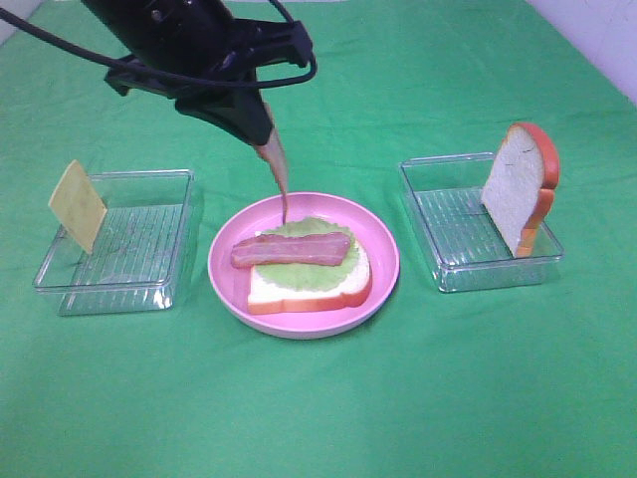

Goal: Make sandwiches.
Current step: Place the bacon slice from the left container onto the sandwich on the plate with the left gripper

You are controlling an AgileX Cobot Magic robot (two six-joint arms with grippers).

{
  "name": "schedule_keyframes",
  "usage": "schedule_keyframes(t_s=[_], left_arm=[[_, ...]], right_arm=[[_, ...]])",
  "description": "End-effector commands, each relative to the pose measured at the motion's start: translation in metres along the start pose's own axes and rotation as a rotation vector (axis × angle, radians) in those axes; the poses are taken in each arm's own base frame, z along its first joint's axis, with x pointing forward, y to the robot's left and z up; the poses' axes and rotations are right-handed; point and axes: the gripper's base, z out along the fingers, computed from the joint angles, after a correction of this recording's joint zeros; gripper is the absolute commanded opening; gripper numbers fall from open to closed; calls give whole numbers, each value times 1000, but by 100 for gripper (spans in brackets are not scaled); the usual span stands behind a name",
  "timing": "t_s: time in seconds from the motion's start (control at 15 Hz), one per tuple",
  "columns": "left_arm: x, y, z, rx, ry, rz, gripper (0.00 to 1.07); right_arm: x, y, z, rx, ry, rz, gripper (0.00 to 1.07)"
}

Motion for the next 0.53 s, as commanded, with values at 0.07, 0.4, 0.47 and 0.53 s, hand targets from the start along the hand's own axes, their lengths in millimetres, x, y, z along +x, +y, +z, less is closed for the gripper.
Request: schedule_keyframes(t_s=[0.07, 0.4, 0.47, 0.53], left_arm=[[-6, -9, 28, 184, -15, -17, 0], [-1, -1, 81, 272, 53, -7, 0], [2, 4, 92, 253, 85, 3, 0], [6, 11, 103, 214, 113, 28, 0]], right_arm=[[2, 0, -2, 1, -13, 0, 75], [2, 0, -2, 1, -13, 0, 75], [2, 0, -2, 1, -13, 0, 75], [2, 0, -2, 1, -13, 0, 75]])
